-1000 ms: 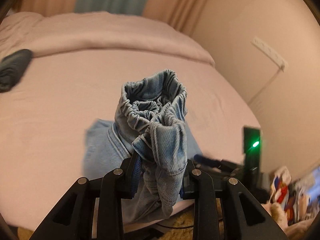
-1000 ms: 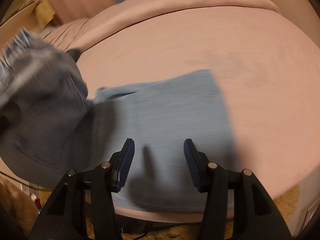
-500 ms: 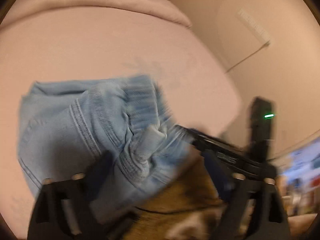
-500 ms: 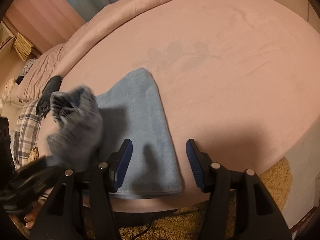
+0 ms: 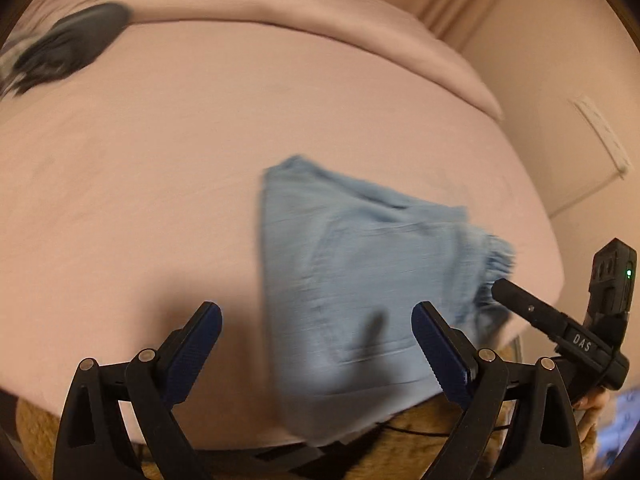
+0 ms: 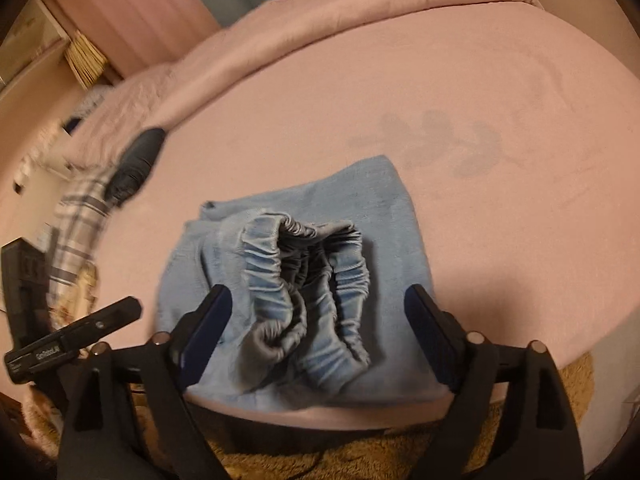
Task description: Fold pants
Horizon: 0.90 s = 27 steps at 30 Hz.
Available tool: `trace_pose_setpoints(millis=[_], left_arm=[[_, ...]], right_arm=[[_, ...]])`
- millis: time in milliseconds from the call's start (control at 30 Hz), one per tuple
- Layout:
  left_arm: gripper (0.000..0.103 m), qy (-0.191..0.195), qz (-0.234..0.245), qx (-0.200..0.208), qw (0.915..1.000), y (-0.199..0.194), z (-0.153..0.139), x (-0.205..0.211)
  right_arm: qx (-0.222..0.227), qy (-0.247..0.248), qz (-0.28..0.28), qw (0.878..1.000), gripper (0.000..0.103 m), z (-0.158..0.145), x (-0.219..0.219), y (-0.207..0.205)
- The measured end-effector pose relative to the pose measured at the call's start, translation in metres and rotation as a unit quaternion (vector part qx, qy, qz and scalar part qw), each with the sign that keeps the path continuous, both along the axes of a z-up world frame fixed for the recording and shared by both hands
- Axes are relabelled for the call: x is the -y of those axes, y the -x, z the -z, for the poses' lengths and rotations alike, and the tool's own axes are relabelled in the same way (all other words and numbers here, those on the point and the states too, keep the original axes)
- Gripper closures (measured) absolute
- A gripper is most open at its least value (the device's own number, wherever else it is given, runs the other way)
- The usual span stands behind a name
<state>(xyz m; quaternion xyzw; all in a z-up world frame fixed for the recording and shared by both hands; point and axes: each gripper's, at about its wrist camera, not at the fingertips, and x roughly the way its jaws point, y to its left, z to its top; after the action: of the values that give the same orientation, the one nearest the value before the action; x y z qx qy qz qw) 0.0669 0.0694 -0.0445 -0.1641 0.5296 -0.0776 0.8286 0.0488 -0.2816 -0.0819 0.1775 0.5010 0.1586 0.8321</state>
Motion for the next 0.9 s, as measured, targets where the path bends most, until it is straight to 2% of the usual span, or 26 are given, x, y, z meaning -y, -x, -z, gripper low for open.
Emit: trace_pose_setpoints(millis=[67, 100, 133, 167, 200, 300, 467, 533, 600, 700, 767, 833, 900], left_arm=[[0.008, 0.003, -0.008, -0.012, 0.9999, 0.007, 0.013, -0.005], [0.008, 0.003, -0.012, -0.018, 0.9998, 0.008, 0.017, -0.008], [0.008, 0.002, -0.014, -0.021, 0.9997, 0.011, 0.022, -0.009], [0.008, 0.002, -0.016, -0.024, 0.9996, 0.014, 0.024, -0.01], [0.008, 0.004, -0.018, -0.027, 0.9995, 0.015, 0.026, -0.011], [0.008, 0.018, -0.017, -0.027, 0.9993, 0.019, 0.022, -0.011], [0.008, 0.039, -0.01, -0.017, 0.9991, 0.018, 0.015, -0.013], [0.008, 0.034, -0.007, -0.02, 0.9992, 0.016, 0.018, -0.01], [0.008, 0.018, 0.0, -0.026, 0.9995, 0.013, 0.025, -0.002], [0.021, -0.011, 0.015, -0.044, 0.9988, 0.009, 0.039, 0.01], [0.022, -0.026, 0.013, -0.044, 0.9986, 0.007, 0.045, 0.016], [0.022, -0.041, 0.016, -0.035, 0.9984, 0.008, 0.043, 0.02], [0.023, -0.044, 0.015, -0.038, 0.9982, 0.008, 0.044, 0.02]], right_arm=[[-0.025, -0.004, -0.015, 1.0, 0.014, 0.016, -0.011, -0.012], [-0.035, -0.014, -0.023, 0.999, 0.017, 0.022, -0.015, -0.017], [-0.046, -0.032, -0.035, 0.998, 0.024, 0.03, -0.02, -0.021], [-0.055, -0.051, -0.046, 0.996, 0.035, 0.037, -0.024, -0.024], [-0.055, -0.05, -0.045, 0.996, 0.046, 0.039, -0.028, -0.026], [-0.038, -0.041, -0.049, 0.997, 0.063, 0.03, -0.032, -0.026], [0.06, -0.043, -0.027, 0.997, 0.067, -0.032, -0.014, -0.013], [0.077, -0.029, -0.017, 0.996, 0.066, -0.045, -0.002, -0.01], [0.048, -0.02, -0.002, 0.999, 0.065, -0.03, 0.004, -0.015], [-0.014, 0.019, 0.012, 1.0, 0.063, 0.013, 0.006, -0.022], [-0.029, 0.023, 0.02, 0.999, 0.061, 0.038, 0.01, -0.024], [-0.027, 0.009, 0.026, 0.999, 0.061, 0.038, 0.011, -0.023], [-0.03, 0.022, 0.021, 0.999, 0.056, 0.033, 0.009, -0.024]])
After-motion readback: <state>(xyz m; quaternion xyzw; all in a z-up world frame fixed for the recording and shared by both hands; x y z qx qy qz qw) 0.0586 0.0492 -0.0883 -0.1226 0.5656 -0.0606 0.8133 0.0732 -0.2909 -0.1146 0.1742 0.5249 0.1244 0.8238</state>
